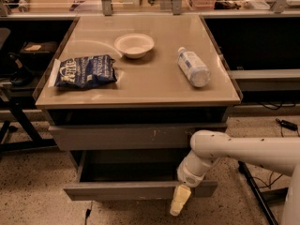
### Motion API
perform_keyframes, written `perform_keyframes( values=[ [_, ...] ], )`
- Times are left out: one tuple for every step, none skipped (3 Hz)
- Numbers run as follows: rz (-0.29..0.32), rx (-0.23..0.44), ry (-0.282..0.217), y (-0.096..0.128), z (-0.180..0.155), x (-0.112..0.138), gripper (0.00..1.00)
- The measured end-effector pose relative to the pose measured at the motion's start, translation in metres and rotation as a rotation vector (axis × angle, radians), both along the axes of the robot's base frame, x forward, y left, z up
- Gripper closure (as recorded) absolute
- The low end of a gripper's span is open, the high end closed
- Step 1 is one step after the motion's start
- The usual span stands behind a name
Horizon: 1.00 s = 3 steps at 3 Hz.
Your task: Open middle drawer
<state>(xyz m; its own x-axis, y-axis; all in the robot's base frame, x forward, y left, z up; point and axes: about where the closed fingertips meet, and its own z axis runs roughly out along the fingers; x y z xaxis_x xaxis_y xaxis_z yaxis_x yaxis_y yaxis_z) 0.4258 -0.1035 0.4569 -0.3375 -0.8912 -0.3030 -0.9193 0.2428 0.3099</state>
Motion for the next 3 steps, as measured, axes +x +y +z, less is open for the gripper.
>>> perform_keyframes(
  values=[
    [0.009, -0.006, 0.024, 0.004, -0.015, -0.001, 0.0],
    [0.018, -0.037, 0.093, -0.003, -0.031, -0.022, 0.0],
    [0.02, -0.061, 0.141, -0.008, -0.038, -0.04, 0.0]
  ],
)
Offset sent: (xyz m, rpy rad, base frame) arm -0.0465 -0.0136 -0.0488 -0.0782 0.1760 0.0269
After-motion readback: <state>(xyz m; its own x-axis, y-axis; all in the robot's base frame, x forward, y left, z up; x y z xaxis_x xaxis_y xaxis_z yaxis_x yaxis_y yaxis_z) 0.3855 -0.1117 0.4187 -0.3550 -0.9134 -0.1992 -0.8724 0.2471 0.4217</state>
